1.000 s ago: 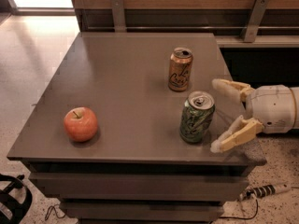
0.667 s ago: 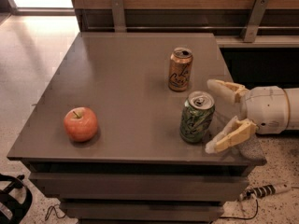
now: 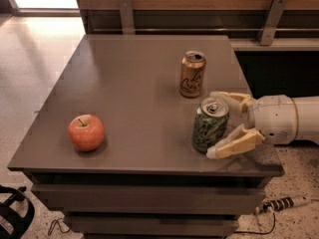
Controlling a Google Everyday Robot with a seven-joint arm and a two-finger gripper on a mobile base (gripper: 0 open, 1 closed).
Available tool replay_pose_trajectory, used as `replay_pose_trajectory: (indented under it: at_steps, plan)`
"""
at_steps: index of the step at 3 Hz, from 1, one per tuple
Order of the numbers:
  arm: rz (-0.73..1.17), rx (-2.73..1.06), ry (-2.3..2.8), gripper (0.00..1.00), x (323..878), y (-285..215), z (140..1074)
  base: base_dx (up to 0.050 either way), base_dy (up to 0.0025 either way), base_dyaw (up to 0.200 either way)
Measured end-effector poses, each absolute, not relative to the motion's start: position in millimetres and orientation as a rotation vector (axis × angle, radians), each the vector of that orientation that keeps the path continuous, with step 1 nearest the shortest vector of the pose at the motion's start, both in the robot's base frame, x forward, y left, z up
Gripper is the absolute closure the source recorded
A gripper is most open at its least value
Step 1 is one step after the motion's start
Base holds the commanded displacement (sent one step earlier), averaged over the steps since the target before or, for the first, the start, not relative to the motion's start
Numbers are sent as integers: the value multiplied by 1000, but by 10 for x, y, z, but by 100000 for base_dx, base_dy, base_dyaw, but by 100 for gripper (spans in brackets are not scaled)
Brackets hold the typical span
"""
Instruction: Pick green can
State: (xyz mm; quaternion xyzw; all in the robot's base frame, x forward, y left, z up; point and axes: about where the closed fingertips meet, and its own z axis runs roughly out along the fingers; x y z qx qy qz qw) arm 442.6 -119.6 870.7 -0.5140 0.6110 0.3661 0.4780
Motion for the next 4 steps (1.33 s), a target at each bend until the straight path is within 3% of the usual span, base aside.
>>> replay_pose_trajectory:
  at_steps: [3, 4]
  plan:
    - [899, -1268, 1484, 86, 4418, -1132, 8728, 0, 0, 0]
    - [900, -1272, 1481, 100, 4415, -1110, 8735, 0, 0, 0]
